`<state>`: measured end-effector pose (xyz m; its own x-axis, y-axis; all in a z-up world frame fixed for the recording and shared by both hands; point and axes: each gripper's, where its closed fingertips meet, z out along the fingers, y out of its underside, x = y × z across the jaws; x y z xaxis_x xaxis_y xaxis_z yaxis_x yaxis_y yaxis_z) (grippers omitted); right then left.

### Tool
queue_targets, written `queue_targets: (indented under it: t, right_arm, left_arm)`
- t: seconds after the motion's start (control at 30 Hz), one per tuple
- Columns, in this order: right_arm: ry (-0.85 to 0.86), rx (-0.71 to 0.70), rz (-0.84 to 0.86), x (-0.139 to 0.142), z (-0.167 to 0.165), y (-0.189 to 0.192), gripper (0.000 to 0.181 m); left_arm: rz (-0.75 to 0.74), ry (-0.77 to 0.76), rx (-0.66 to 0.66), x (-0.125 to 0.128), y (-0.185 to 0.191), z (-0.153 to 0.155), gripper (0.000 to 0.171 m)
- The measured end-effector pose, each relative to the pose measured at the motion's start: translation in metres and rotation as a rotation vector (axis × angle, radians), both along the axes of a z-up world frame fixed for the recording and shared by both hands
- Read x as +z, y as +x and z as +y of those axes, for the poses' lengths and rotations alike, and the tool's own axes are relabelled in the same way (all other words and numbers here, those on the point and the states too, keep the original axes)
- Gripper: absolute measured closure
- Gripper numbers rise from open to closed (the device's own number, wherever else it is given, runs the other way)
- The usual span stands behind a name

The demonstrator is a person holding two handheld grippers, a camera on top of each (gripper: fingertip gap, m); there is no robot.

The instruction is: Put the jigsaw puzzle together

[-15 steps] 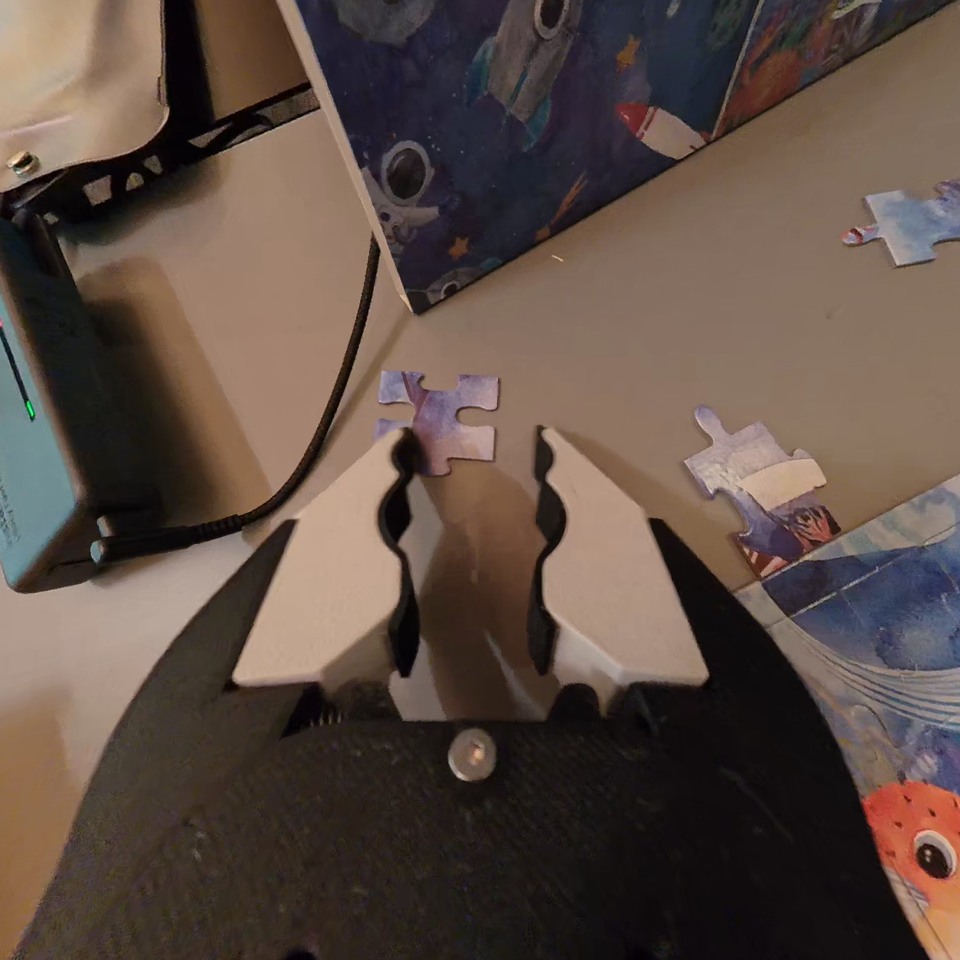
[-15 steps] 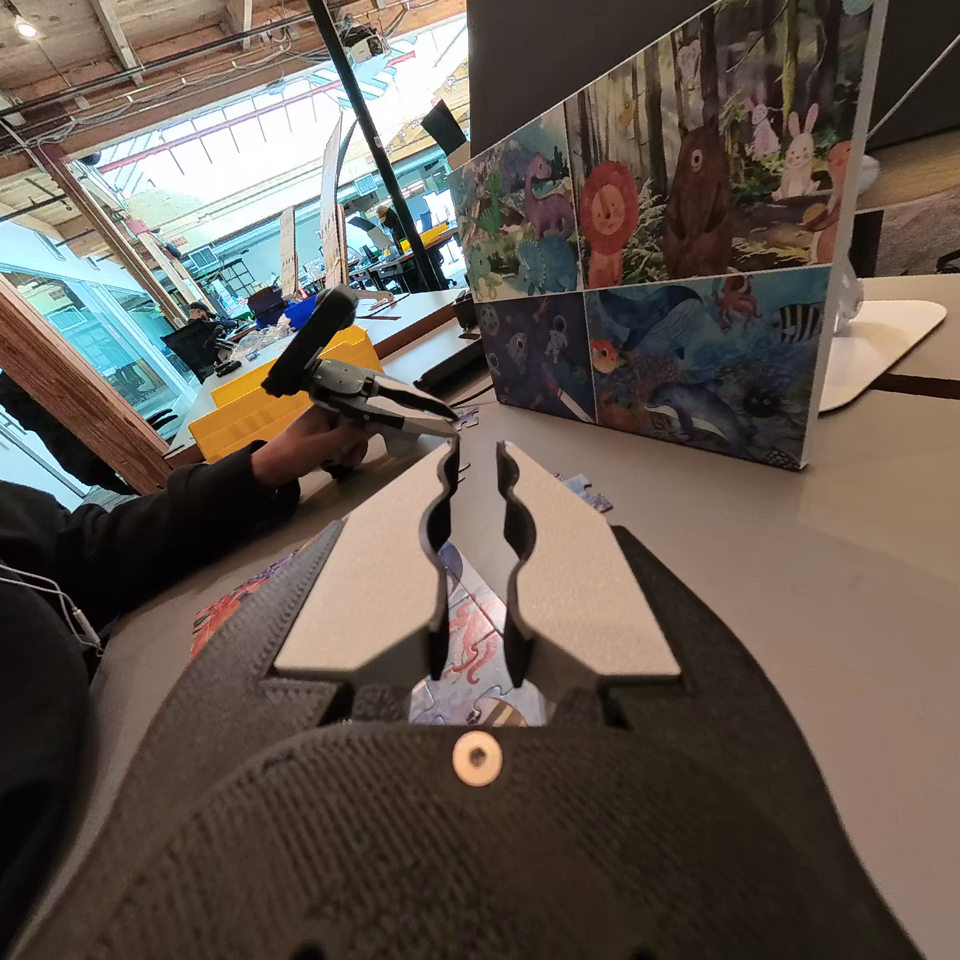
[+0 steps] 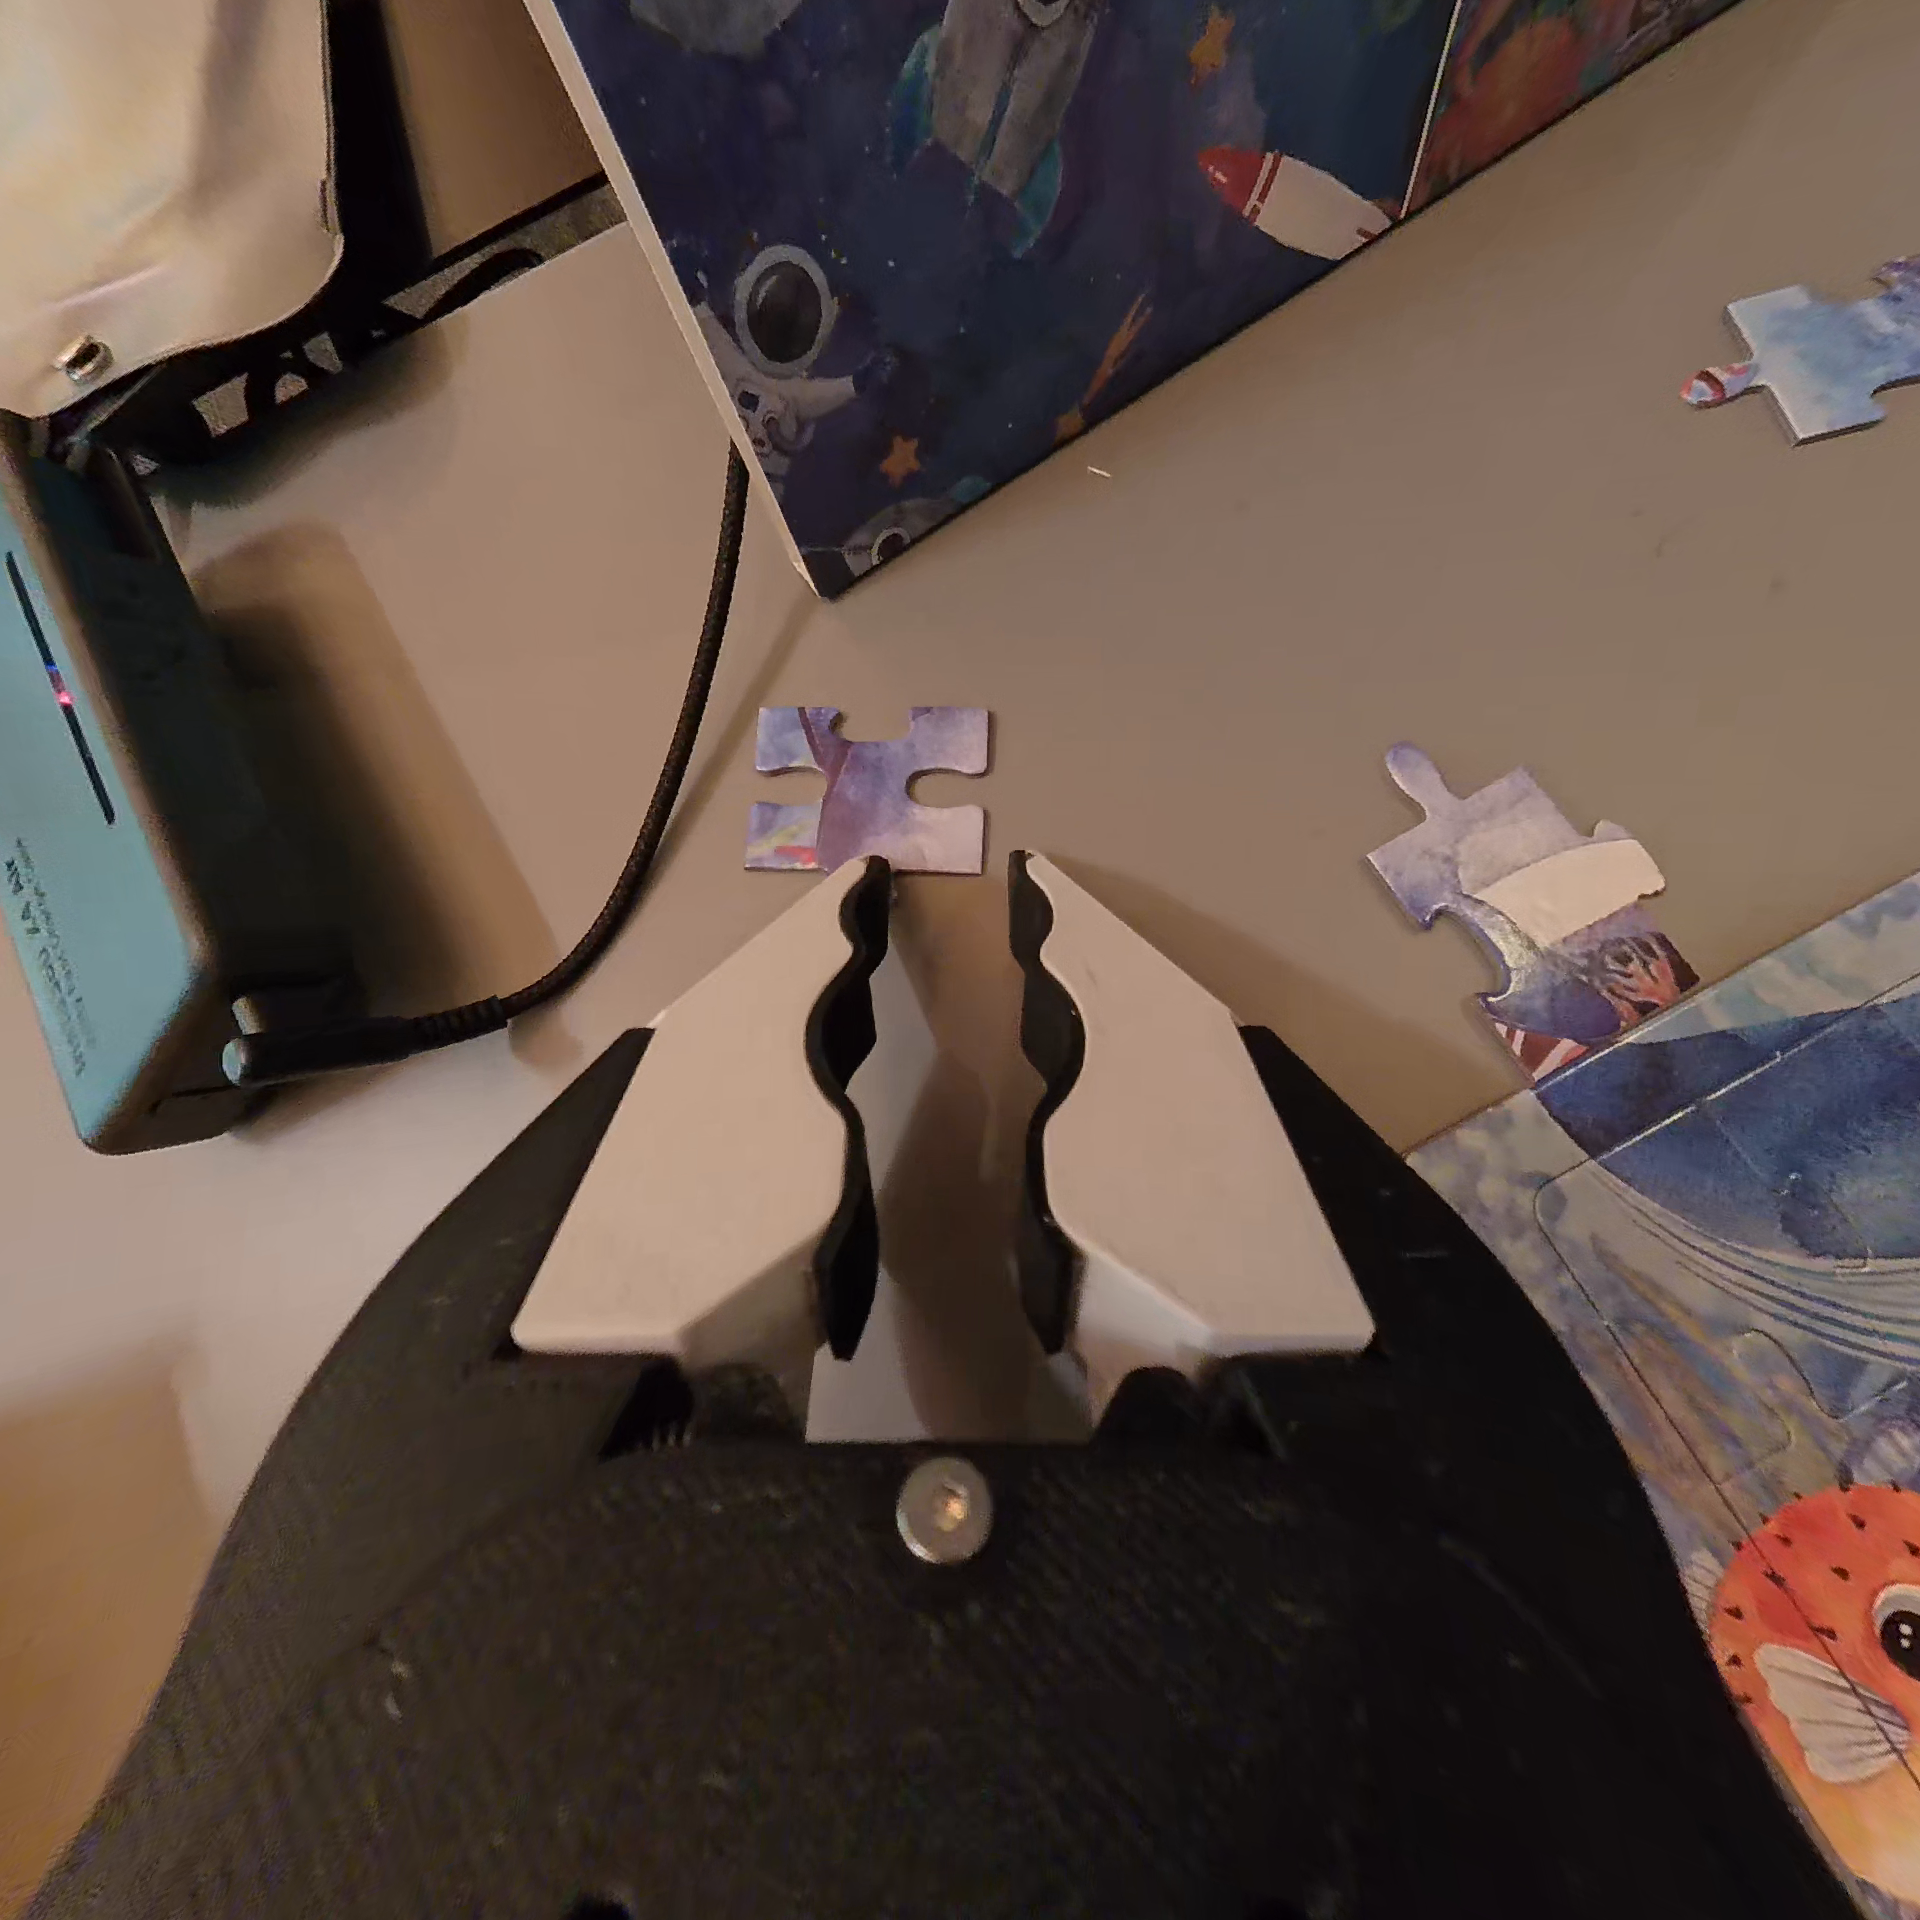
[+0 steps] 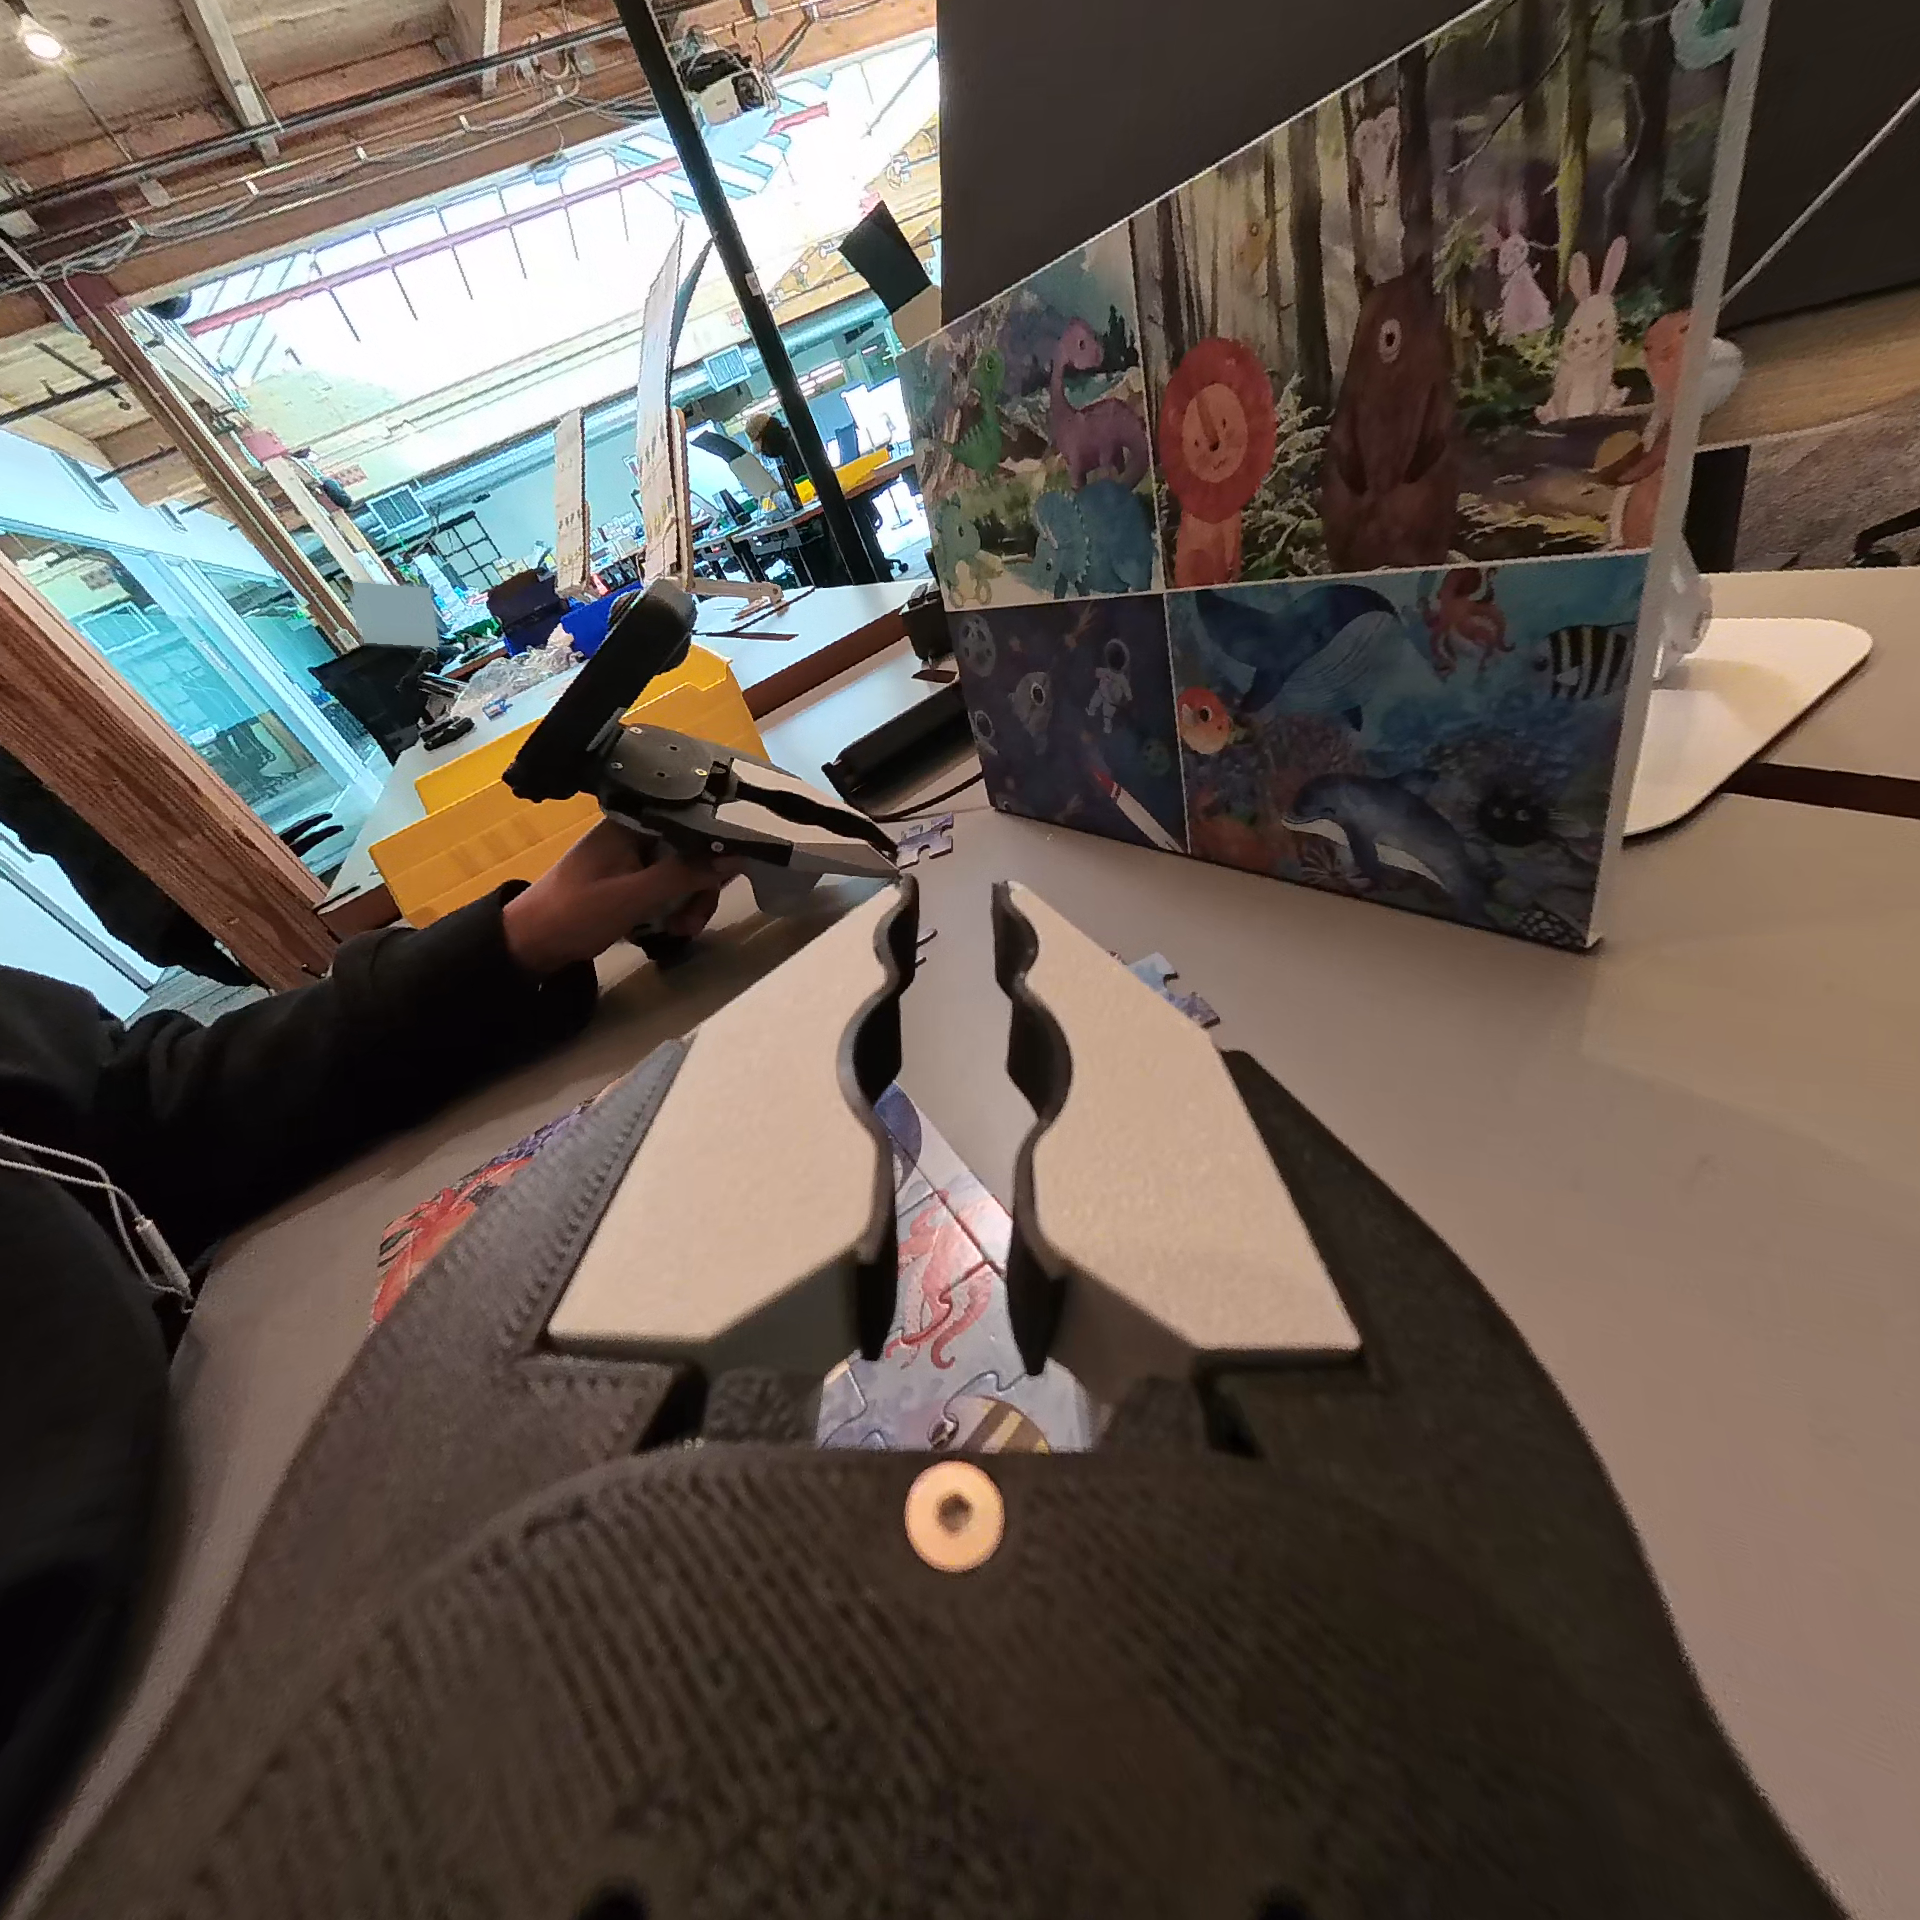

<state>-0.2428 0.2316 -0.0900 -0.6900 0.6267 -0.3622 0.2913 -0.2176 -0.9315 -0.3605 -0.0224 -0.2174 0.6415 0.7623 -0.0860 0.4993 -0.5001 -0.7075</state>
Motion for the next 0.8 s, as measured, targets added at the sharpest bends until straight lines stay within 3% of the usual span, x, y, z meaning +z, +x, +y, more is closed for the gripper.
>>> queue_targets:
  t: [0.8]
  right_arm:
    - [0.003, -0.002, -0.001, -0.0006, 0.0004, -0.0002, 0.169]
  left_arm:
    - [0.014, -0.017, 0.002, -0.0003, 0.0000, -0.0011, 0.148]
